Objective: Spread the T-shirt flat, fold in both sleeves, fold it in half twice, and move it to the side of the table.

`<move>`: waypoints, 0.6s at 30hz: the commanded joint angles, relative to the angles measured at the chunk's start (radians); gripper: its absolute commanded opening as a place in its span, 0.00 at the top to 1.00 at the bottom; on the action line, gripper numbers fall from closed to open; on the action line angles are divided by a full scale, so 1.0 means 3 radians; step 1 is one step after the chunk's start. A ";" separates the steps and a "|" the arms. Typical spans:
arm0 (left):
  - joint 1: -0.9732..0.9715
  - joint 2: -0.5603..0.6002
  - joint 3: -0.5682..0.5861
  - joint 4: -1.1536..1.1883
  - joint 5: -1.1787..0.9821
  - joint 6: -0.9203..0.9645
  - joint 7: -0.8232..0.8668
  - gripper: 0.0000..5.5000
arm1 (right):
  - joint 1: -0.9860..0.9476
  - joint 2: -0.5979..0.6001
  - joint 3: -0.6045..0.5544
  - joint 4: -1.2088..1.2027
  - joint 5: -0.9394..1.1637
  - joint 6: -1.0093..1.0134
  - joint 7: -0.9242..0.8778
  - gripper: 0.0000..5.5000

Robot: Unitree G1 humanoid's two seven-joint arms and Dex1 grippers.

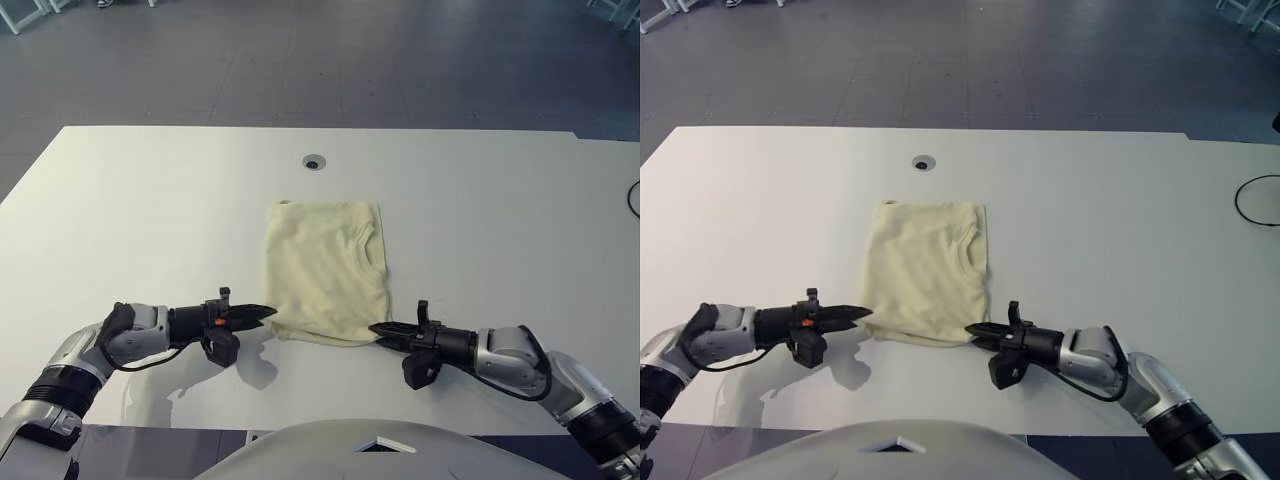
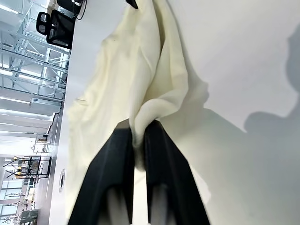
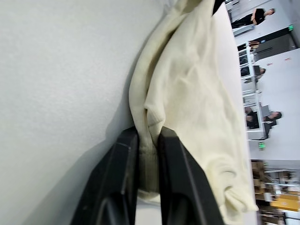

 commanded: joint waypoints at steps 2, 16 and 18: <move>0.0179 0.0345 -0.0083 -0.0392 -0.0439 0.0109 -0.0241 0.98 | 0.0215 -0.0380 -0.0082 -0.0445 0.0718 0.0489 0.0654 1.00; 0.1208 0.1674 0.0126 -0.2118 -0.2217 0.1238 -0.1102 0.98 | 0.0677 -0.1384 -0.1309 -0.1976 0.3484 0.2556 0.1706 1.00; 0.1382 0.1818 0.0267 -0.2274 -0.2392 0.1340 -0.1168 0.98 | 0.0682 -0.1432 -0.1482 -0.2065 0.3750 0.2782 0.1787 1.00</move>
